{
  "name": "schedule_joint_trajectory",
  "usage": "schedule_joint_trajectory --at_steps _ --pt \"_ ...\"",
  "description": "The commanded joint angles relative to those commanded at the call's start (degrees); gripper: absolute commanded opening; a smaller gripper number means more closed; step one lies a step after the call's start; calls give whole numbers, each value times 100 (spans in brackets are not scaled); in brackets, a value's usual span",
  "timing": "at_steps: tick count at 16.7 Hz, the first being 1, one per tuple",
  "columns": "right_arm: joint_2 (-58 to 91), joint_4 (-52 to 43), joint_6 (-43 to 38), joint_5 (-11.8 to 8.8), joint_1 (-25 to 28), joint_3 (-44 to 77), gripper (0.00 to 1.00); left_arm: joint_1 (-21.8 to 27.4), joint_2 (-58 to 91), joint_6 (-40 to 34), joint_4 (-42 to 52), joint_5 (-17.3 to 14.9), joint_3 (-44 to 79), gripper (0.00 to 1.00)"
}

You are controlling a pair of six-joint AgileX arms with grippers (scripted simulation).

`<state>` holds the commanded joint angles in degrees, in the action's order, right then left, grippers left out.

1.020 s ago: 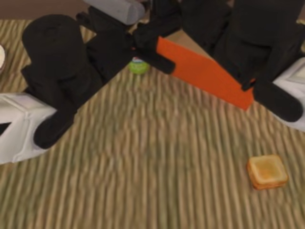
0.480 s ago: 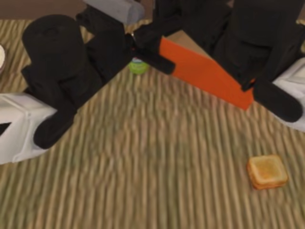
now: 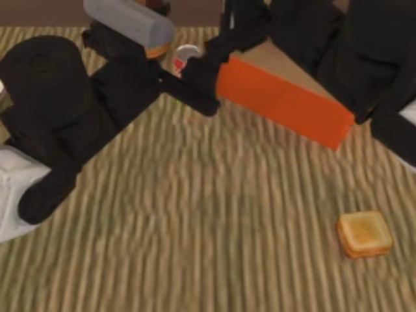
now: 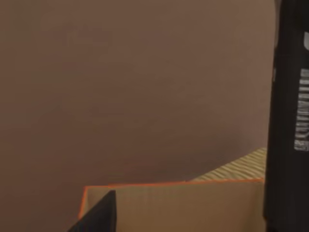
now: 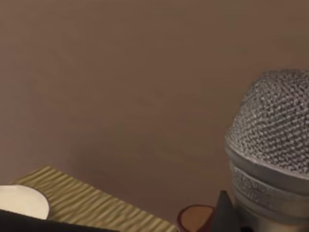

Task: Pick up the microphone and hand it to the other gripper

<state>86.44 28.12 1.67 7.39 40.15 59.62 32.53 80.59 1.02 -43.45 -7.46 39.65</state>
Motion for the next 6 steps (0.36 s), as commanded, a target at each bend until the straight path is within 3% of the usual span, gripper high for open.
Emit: schedule_joint_trajectory --at_steps 3,6 --pt "-287 -16 2 -282 -266 -265 0 -125 -715 -8 123 -73 -561 100" --pt "-414 -35 12 -397 -402 -407 0 -183 -1016 -9 165 -115 -831 100"
